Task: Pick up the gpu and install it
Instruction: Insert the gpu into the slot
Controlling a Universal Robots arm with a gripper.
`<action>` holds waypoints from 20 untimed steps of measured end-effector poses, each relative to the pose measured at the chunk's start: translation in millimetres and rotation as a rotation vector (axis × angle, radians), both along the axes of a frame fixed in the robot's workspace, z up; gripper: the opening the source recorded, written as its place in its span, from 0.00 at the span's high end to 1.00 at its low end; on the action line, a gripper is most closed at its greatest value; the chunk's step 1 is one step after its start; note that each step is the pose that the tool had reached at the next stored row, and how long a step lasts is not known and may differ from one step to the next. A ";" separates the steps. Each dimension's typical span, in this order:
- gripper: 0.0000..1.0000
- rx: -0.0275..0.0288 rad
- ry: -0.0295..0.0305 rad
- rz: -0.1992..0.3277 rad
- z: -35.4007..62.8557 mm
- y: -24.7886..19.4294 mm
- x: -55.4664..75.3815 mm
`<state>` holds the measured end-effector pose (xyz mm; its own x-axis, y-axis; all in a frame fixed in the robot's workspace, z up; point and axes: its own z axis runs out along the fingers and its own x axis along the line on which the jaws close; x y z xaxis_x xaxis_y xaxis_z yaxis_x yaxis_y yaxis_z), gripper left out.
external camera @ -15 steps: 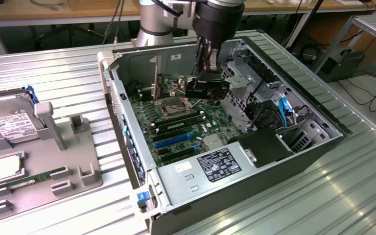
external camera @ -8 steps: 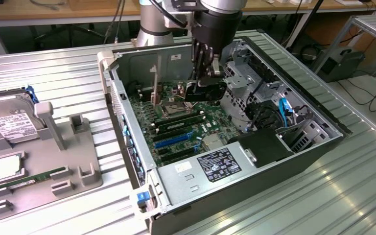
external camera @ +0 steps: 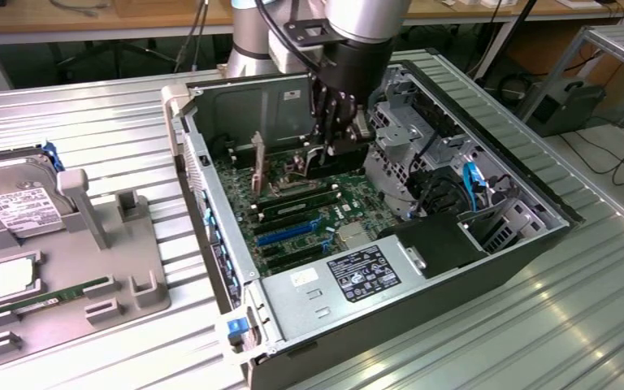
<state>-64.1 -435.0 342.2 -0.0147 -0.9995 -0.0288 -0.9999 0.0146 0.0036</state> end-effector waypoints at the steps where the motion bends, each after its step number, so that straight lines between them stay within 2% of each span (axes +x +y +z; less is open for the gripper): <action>1: 0.74 0.0009 0.0017 0.011 -3.0 -2.3 -0.1; 4: 0.74 0.0036 0.0041 0.024 -10.3 -10.6 -0.7; 8: 0.74 0.0039 0.0043 0.027 -17.7 -17.2 -6.1; 15: 0.74 0.0041 0.0042 0.027 -31.2 -24.8 -31.9; 17: 0.74 0.0041 0.0042 0.027 -35.5 -27.3 -34.1; 20: 0.74 0.0041 0.0042 0.020 -40.9 -27.9 -35.3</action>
<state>-99.4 -462.9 301.3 0.0055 -0.9994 -0.0329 -1.0000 -0.0058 0.0078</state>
